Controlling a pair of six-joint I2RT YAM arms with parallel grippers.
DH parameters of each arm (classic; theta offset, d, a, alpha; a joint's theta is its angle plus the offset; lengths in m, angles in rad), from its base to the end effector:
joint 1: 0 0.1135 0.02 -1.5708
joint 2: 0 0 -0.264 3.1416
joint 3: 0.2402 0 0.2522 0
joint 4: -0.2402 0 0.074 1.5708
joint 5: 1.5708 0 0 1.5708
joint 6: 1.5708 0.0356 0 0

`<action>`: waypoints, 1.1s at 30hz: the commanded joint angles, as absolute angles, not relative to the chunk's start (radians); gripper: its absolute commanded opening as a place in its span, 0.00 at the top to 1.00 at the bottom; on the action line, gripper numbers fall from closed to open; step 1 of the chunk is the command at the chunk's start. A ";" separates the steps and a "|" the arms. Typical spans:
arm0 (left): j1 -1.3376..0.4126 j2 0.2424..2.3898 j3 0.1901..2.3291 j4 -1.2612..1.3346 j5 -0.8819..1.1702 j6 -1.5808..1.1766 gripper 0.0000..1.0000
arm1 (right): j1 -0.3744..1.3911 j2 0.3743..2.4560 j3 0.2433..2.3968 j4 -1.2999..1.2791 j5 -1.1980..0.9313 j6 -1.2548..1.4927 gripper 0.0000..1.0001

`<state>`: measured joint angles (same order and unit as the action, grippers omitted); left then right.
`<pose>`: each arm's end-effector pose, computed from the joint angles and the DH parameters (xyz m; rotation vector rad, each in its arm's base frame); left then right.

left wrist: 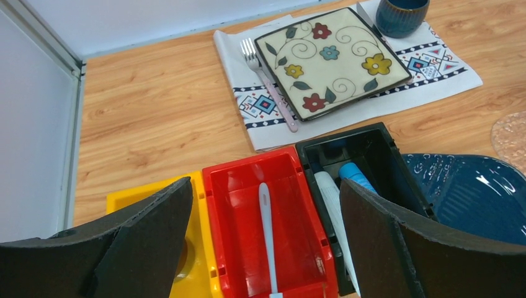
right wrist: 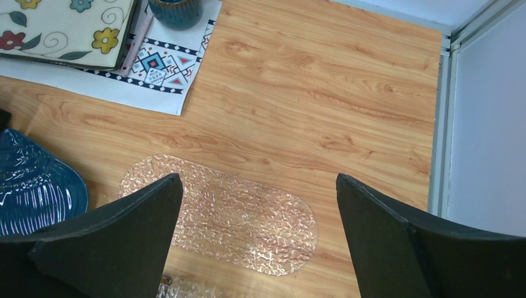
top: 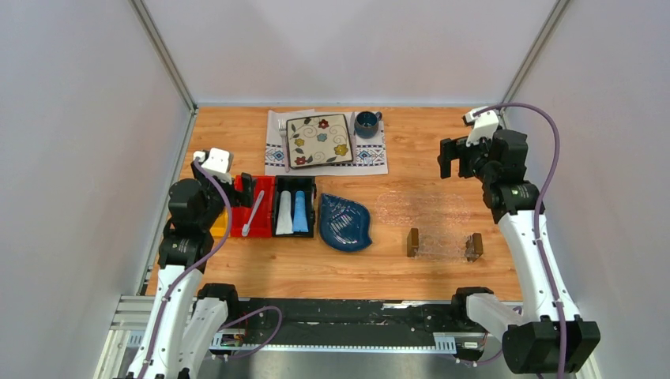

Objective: Prepare toiletry sets of a toothbrush and toothpaste on the tray

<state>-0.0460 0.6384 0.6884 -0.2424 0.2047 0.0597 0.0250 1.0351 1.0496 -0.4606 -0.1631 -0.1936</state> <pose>0.1560 -0.0144 0.3222 0.2412 1.7456 -0.1704 0.2275 0.0115 0.3570 -0.3219 1.9851 0.0570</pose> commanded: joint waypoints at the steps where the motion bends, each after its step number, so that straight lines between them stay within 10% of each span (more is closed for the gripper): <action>1: -0.043 0.634 0.698 -0.255 0.209 0.083 0.05 | 0.029 1.026 1.131 -0.604 -0.189 -0.270 0.00; 33: -0.043 0.703 0.736 -0.308 0.290 0.092 0.05 | 0.029 0.983 1.059 -1.259 -0.253 -0.969 0.06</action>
<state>-0.0460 0.7147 0.7010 -0.3191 0.2749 0.0772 0.0250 1.0073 1.0821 -1.2011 -0.2035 -0.8906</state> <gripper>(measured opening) 0.952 0.946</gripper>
